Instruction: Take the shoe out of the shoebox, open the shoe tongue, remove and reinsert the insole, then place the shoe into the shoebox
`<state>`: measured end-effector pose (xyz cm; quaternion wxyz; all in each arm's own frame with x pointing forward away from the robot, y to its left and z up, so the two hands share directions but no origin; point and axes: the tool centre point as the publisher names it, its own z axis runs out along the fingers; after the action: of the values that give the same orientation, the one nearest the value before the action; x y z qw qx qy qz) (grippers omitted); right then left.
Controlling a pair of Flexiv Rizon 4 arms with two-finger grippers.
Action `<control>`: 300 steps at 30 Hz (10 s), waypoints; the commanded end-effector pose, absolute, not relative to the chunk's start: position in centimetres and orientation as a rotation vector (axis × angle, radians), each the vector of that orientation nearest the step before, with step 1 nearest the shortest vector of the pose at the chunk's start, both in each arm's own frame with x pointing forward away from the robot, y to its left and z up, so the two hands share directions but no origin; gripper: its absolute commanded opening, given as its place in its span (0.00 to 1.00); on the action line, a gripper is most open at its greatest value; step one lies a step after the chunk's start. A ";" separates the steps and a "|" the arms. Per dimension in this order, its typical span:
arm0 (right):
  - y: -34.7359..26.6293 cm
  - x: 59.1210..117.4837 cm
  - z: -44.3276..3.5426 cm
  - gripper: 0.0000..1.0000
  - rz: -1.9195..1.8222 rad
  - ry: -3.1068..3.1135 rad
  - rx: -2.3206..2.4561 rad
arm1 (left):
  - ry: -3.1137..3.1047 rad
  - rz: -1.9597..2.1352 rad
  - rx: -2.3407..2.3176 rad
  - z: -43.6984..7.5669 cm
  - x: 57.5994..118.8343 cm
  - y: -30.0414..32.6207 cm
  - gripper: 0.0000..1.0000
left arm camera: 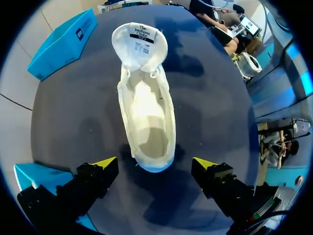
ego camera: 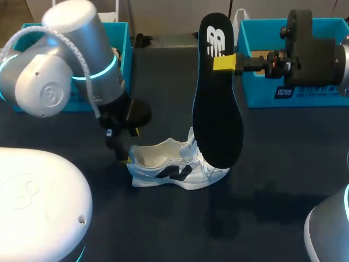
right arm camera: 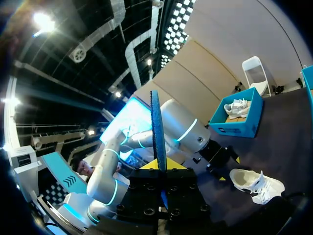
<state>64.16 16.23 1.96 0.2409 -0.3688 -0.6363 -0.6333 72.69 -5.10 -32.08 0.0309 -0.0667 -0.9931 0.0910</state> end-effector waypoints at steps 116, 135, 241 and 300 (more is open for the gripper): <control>16.5 64.3 1.9 0.00 -1.731 -1.741 -1.010 | -2.379 0.107 -1.817 -31.1 76.0 -14.1 0.00; 16.5 64.3 1.9 0.00 -1.731 -1.741 -1.010 | -2.189 0.020 -1.878 -31.5 76.1 -15.5 0.00; 4.3 75.8 -2.3 0.00 -1.559 -1.354 -1.532 | -2.376 0.987 -2.617 -16.3 78.6 -17.4 1.00; 13.0 86.1 -9.6 0.00 -1.018 -0.975 -1.678 | -2.330 1.678 -2.852 -8.3 76.2 -12.8 1.00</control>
<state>86.61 12.54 -9.97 0.4696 -0.6666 -0.4050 -0.4137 76.14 -12.74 -8.26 -0.4373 -0.6332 -0.5182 0.3732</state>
